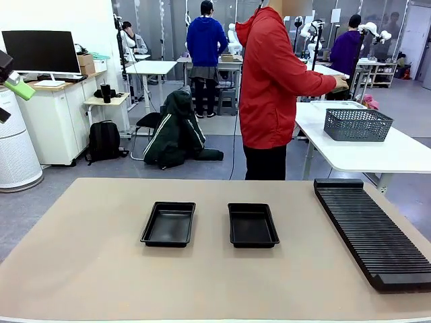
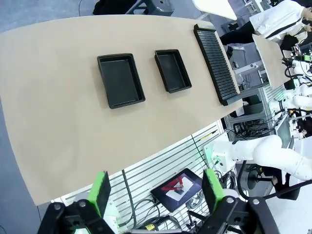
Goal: Inspect and transfer BCBs to ESD trays.
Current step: Pick up the Blank PCB from the PCB Rack and place it in the left ESD tray.
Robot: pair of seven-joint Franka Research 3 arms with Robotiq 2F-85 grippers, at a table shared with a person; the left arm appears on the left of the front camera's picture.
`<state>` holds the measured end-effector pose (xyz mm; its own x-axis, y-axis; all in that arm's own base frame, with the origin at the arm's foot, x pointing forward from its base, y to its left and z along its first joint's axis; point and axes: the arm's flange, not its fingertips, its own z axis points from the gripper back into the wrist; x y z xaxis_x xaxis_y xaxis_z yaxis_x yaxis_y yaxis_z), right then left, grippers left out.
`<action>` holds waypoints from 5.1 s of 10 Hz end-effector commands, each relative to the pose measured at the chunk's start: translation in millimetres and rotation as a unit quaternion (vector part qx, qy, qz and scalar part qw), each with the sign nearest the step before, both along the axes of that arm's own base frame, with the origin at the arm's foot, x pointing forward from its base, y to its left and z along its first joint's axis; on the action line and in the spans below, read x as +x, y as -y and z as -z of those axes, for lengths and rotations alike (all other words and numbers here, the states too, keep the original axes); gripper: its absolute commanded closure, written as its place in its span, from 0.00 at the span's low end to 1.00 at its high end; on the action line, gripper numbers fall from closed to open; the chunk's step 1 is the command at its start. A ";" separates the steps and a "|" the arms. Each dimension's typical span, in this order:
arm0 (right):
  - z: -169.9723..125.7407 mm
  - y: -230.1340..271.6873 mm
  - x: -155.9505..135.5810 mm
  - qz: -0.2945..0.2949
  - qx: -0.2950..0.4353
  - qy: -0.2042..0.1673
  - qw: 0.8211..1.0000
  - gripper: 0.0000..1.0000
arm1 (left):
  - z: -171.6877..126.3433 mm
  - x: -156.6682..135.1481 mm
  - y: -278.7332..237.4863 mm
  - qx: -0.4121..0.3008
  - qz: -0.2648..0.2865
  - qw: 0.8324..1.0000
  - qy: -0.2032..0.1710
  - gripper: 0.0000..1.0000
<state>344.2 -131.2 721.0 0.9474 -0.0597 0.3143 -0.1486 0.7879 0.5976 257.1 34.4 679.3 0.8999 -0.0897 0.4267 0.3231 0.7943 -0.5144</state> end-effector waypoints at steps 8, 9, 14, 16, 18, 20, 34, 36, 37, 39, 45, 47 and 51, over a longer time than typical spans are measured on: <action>-1.6 -3.2 -0.8 -0.003 -0.002 0.002 1.000 0.00 | -3.8 -6.4 -2.7 -0.020 -0.037 0.999 -0.001 0.00; -1.6 -3.2 -0.8 -0.003 -0.002 0.002 1.000 0.00 | -6.2 -10.2 -4.0 -0.029 -0.047 0.998 0.001 0.00; -1.6 -3.2 -0.8 -0.003 -0.002 0.002 1.000 0.00 | -15.0 -21.8 -21.9 -0.056 -0.099 0.993 -0.020 0.00; -1.6 -3.2 -0.8 -0.003 -0.002 0.002 1.000 0.00 | -13.9 -17.9 -33.1 -0.052 -0.109 0.992 -0.043 0.00; -1.6 -3.2 -0.8 -0.003 -0.002 0.002 1.000 0.00 | -20.0 -1.2 -47.1 -0.058 -0.090 0.991 -0.080 0.00; -1.6 -3.2 -0.8 -0.003 -0.002 0.002 1.000 0.00 | -28.0 13.8 -59.3 -0.055 -0.080 0.990 -0.106 0.00; -1.6 -3.2 -0.8 -0.003 -0.002 0.002 1.000 0.00 | -41.7 45.2 -80.4 -0.061 -0.044 0.993 -0.093 0.00; -1.6 -3.2 -0.8 -0.003 -0.002 0.002 1.000 0.00 | -48.1 53.1 -86.7 -0.056 -0.041 0.993 -0.094 0.00; -1.6 -3.2 -0.8 -0.003 -0.002 0.002 1.000 0.00 | -50.9 55.1 -90.2 -0.053 -0.042 0.993 -0.093 0.00; -1.6 -3.2 -0.8 -0.003 -0.002 0.002 1.000 0.00 | -53.4 59.2 -98.8 -0.054 -0.033 0.994 -0.088 0.00; -1.6 -3.2 -0.8 -0.003 -0.002 0.002 1.000 0.00 | -51.1 59.9 -105.5 -0.042 -0.048 0.994 -0.090 0.00; -1.6 -3.2 -0.8 -0.003 -0.002 0.002 1.000 0.00 | -51.1 59.9 -105.5 -0.042 -0.048 0.994 -0.090 0.00; -1.6 -3.2 -0.8 -0.003 -0.002 0.002 1.000 0.00 | -51.1 59.9 -105.5 -0.042 -0.048 0.994 -0.090 0.00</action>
<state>344.2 -130.0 721.6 0.9473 -0.0577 0.3152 -0.1503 0.7887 0.5961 317.5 139.7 730.1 0.9653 0.0229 0.2603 0.1500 0.7671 -0.6237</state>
